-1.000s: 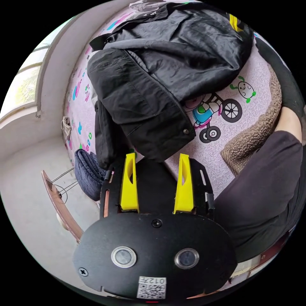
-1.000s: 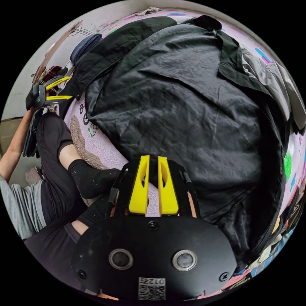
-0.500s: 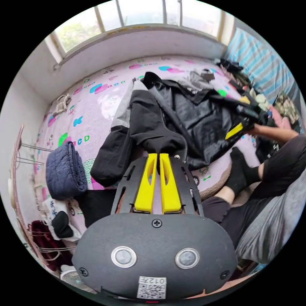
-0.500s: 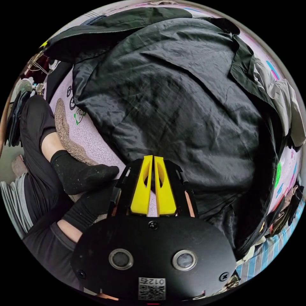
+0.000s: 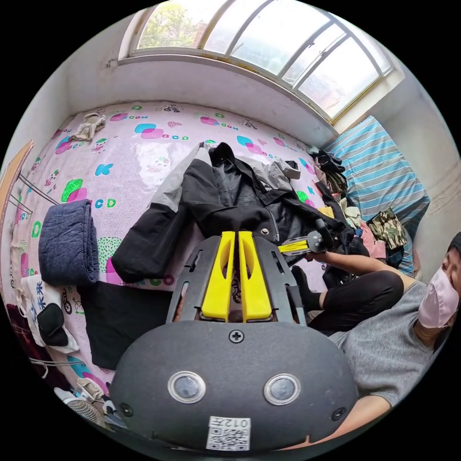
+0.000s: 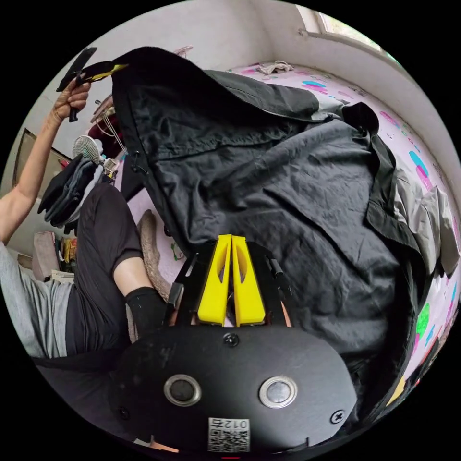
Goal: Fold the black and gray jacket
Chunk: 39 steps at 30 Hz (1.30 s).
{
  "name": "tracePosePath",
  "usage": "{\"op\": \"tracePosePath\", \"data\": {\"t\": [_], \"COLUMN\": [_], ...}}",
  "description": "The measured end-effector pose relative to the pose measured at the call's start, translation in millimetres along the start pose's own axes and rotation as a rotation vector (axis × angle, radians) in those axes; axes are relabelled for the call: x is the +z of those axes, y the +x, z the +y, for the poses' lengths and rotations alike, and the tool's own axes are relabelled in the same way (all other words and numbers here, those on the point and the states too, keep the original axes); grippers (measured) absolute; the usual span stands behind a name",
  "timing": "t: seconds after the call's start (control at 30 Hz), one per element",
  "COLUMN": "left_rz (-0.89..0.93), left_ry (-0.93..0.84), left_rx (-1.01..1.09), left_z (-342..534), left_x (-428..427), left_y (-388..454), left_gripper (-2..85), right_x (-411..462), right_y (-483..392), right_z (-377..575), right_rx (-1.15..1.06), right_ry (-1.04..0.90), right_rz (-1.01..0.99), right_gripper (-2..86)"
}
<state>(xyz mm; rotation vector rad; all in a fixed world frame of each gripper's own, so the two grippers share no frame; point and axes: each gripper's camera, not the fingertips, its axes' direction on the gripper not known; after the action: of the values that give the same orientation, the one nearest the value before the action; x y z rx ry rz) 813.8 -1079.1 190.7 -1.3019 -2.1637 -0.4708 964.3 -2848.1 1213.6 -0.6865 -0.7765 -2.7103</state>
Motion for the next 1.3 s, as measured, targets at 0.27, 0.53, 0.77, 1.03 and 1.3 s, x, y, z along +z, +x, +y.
{"op": "tracePosePath", "data": {"t": [0.27,0.53,0.77,1.03,1.3], "left_rz": [0.193,0.453,0.426,0.286,0.497], "left_ry": [0.004,0.038,-0.092,0.163,0.445], "left_rx": [0.028,0.006,-0.044,-0.527,-1.074], "left_z": [-11,-4,5,44,92], "left_x": [8,62,144,91,99], "left_y": [1,-3,-15,-142,-254], "left_gripper": [1.0,1.4,3.9,11.3,17.0], "right_x": [41,8,-82,-149,-153], "right_y": [18,56,141,172,153], "right_z": [-55,-69,-35,-4,0], "right_rx": [0.053,0.194,0.608,0.817,0.814], "right_ry": [-0.235,-0.281,0.090,0.148,0.135], "right_rz": [-0.204,-0.403,-0.665,-0.458,-0.505], "right_gripper": [-0.7,-0.8,-0.8,-0.8,-0.8]}}
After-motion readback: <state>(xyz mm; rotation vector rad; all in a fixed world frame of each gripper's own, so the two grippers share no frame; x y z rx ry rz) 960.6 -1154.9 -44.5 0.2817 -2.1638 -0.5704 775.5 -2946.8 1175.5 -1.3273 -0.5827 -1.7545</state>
